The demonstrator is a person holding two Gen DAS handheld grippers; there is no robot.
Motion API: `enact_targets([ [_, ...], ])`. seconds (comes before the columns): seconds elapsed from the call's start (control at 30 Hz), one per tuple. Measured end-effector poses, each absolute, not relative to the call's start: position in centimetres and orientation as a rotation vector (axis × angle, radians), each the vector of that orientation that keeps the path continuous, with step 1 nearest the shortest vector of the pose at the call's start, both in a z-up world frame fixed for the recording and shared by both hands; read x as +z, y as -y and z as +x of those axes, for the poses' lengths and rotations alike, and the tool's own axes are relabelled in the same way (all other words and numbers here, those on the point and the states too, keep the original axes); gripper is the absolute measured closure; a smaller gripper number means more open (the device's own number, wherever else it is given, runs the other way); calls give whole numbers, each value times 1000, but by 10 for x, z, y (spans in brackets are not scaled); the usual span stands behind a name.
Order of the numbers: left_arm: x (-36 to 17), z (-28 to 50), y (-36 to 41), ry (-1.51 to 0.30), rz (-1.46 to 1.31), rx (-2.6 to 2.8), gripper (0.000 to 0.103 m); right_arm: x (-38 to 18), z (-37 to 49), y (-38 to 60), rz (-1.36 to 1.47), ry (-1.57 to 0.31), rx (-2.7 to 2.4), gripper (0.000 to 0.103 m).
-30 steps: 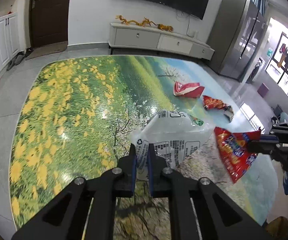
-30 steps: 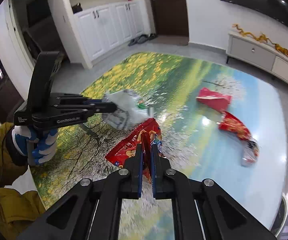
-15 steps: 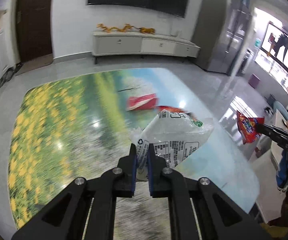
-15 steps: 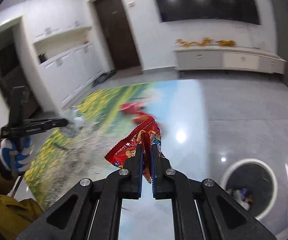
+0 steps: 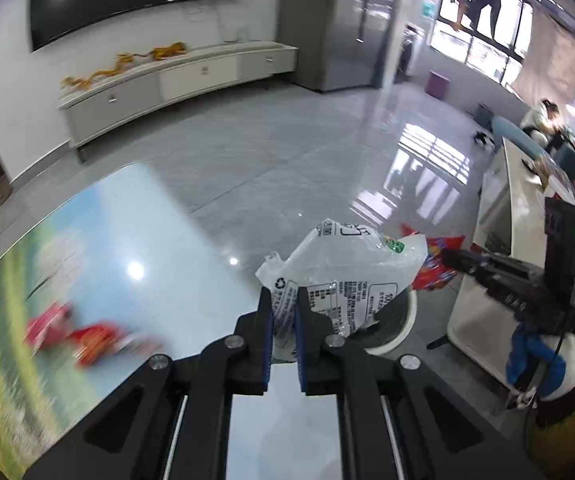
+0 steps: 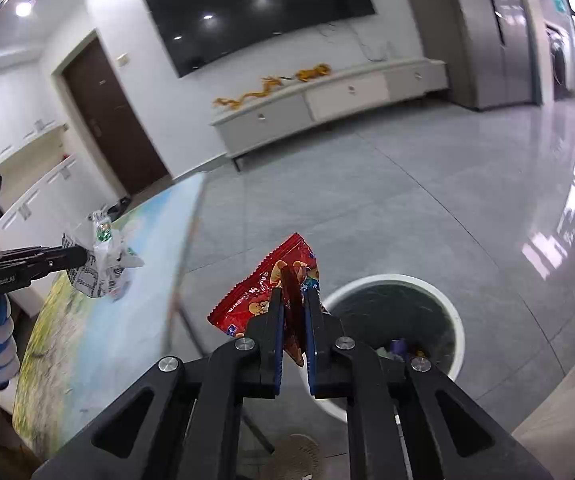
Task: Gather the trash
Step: 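Carry both items to the bin and open both tools over it, then grasp the pink box with the left tool while the right tool grasps the red wrapper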
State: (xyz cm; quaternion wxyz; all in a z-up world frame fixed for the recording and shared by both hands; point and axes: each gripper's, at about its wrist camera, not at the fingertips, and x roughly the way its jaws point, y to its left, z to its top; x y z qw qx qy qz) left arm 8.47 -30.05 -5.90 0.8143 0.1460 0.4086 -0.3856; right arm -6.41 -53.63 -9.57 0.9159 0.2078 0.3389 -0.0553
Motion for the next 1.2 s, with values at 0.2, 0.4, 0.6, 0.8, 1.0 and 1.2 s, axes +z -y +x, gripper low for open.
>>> enact_targets([
  [0.2,-88,98,381,-895,336,-876,91,-135,-40,572,480,-739,-166,81],
  [0.4,-99,102,404,-931,286,-904,53,-157,-37,584,511,-769,-216,55],
  [0.6,-79,95,385,-875,261,-887,46,-144,-52,576,494,-761,-225,54],
  [0.8,-38,67,342,-721,262,-820,46,-94,-73,549,417,-691,-205,45],
  [1.0,2,37,282,-571,261,-751,46,-33,-99,507,335,-589,-170,36],
  [1.2,30,7,219,-486,264,-678,46,21,-117,457,237,-501,-139,15],
])
